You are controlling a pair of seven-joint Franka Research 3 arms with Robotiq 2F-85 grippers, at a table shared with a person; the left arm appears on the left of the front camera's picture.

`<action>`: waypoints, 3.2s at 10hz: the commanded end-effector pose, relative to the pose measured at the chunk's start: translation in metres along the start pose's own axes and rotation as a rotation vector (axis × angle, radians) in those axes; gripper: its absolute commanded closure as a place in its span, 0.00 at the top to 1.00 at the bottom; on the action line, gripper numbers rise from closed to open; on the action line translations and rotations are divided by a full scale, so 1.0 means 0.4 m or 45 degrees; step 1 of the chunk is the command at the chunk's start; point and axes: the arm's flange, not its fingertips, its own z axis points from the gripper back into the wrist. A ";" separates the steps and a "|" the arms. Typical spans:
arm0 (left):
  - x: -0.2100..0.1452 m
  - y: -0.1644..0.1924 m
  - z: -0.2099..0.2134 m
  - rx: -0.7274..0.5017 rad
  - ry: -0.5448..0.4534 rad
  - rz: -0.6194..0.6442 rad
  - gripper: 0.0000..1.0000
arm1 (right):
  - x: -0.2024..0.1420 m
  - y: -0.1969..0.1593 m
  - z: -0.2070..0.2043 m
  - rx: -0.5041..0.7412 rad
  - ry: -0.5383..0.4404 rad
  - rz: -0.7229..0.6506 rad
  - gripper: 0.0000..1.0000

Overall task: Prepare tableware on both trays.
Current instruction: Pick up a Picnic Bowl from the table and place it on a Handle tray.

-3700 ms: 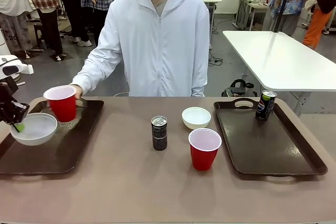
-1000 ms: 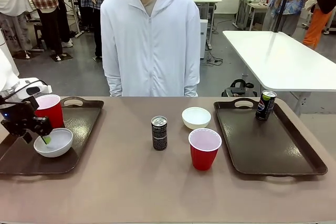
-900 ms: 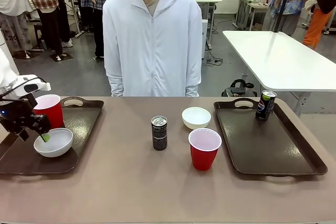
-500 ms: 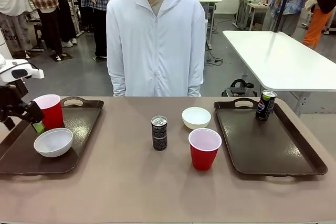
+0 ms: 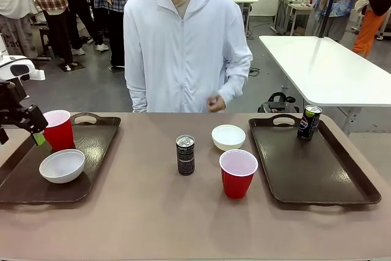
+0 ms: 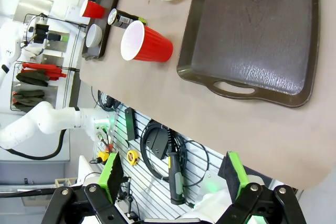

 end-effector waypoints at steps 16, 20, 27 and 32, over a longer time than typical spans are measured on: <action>-0.122 0.322 0.122 -1.040 -0.498 0.120 1.00 | 0.194 0.382 -0.205 -0.406 0.441 -0.124 1.00; -0.128 0.467 0.132 -1.106 -0.349 0.255 1.00 | 0.253 0.397 -0.272 -0.411 0.478 -0.093 1.00; -0.146 0.487 0.125 -1.090 -0.347 0.284 1.00 | 0.253 0.478 -0.348 -0.625 0.469 -0.080 1.00; -0.146 0.487 0.125 -1.090 -0.347 0.284 1.00 | 0.406 0.541 -0.562 -0.789 0.462 0.003 1.00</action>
